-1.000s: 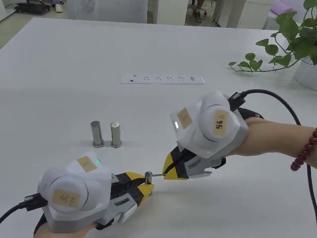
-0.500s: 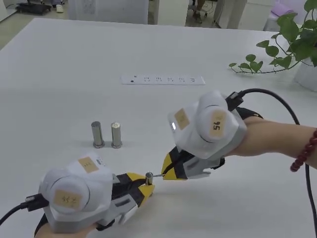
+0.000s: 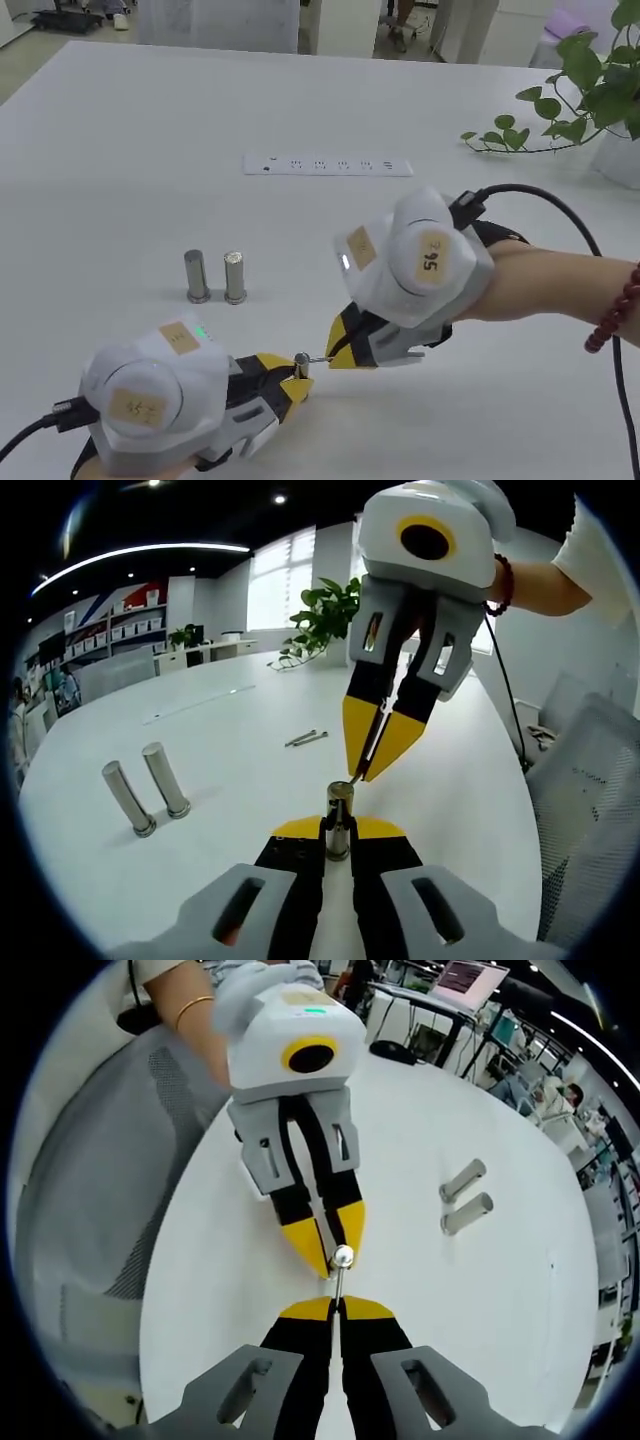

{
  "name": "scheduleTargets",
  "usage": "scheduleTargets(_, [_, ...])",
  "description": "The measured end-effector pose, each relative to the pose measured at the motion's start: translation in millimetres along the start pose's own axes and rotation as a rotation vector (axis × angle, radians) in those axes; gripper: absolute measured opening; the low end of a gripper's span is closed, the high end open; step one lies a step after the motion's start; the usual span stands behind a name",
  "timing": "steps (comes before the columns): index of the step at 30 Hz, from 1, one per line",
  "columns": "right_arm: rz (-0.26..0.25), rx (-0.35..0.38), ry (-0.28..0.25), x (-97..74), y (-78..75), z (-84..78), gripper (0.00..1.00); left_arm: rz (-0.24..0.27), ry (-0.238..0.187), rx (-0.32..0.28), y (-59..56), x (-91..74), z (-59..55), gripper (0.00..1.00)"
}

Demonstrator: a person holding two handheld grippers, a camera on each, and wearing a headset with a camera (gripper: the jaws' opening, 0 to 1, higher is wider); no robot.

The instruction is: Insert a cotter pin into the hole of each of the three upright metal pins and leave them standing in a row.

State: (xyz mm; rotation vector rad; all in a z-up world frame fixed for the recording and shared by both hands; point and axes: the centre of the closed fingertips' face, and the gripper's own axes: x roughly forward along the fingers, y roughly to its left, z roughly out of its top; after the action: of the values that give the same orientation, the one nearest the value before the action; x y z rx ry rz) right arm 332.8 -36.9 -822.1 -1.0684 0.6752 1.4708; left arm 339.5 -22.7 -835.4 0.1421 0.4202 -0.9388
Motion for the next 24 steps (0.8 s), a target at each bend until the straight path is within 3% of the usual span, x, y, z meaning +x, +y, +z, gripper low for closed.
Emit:
scheduleTargets(10, [-0.016, -0.043, 0.037, 0.7, -0.2, -0.5, 0.03, -0.004, 0.001, 0.003, -0.6, 0.8, -0.1, 0.07])
scheduleTargets(12, [-0.011, -0.033, 0.009, -1.6, 0.2, 5.6, 0.03, -0.005, 0.008, 0.002, 0.0, 0.5, -1.4, 0.07])
scheduleTargets(24, [-0.012, -0.016, 0.004, 1.4, -0.7, 4.8, 0.03, -0.008, 0.007, 0.010, -1.7, 2.5, 0.1, 0.07])
